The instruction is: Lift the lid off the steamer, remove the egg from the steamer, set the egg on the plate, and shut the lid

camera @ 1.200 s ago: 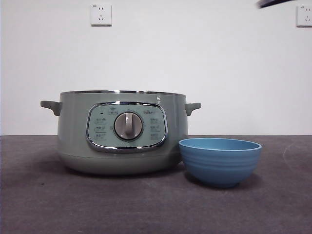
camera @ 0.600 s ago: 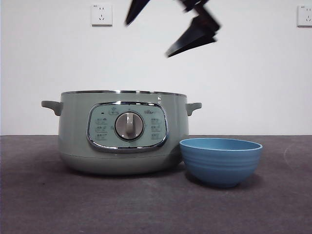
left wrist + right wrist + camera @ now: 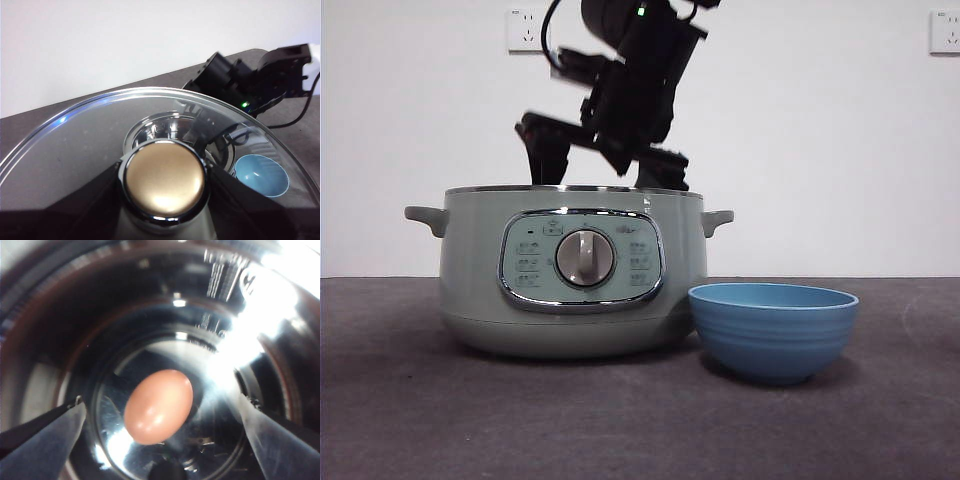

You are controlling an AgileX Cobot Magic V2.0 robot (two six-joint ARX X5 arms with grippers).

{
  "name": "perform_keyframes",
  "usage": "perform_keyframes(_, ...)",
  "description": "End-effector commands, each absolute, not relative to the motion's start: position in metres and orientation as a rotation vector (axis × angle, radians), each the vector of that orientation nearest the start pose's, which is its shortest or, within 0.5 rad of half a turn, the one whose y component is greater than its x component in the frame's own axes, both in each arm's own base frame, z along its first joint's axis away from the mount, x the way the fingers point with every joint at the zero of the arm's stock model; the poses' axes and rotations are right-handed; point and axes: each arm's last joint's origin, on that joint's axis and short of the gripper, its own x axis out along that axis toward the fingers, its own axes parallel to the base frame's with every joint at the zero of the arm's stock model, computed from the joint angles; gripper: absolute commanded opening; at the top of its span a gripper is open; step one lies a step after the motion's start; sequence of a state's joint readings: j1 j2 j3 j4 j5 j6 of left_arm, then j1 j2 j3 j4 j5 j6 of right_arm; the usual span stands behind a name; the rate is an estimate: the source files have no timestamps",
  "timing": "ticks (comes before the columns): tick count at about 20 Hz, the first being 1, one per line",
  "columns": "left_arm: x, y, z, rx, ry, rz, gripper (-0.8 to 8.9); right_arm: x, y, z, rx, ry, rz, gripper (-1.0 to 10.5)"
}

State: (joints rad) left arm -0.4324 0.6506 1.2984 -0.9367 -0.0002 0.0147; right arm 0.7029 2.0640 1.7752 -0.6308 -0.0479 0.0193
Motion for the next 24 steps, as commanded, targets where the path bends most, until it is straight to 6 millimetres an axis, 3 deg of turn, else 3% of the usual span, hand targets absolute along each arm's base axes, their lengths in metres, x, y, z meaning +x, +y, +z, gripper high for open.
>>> perform_keyframes(1, 0.05, -0.023, 0.441, 0.053, 0.207, -0.434, -0.09, 0.349, 0.3, 0.239, -0.306, 0.884, 0.699, 5.6)
perform_keyframes(10, 0.05, -0.023, 0.441, 0.053, 0.209, -0.436, -0.09, 0.358, 0.309, 0.211, -0.314, 0.905, 0.699, 5.6)
perform_keyframes(14, 0.05, -0.023, 0.441, 0.054, 0.209, -0.436, -0.09, 0.359, 0.31, 0.206, -0.317, 0.916, 0.699, 3.3)
perform_keyframes(18, 0.05, -0.023, 0.441, 0.057, 0.207, -0.436, -0.09, 0.357, 0.309, 0.2, -0.328, 0.96, 0.699, 3.0)
perform_keyframes(20, 0.05, -0.023, 0.441, 0.057, 0.207, -0.437, -0.09, 0.357, 0.309, 0.199, -0.328, 0.96, 0.699, 1.9)
perform_keyframes(22, 0.05, -0.023, 0.441, 0.057, 0.208, -0.436, -0.09, 0.358, 0.31, 0.2, -0.325, 0.951, 0.702, -0.1)
perform_keyframes(24, 0.05, -0.023, 0.441, 0.057, 0.207, -0.436, -0.09, 0.358, 0.31, 0.201, -0.322, 0.941, 0.703, -0.2)
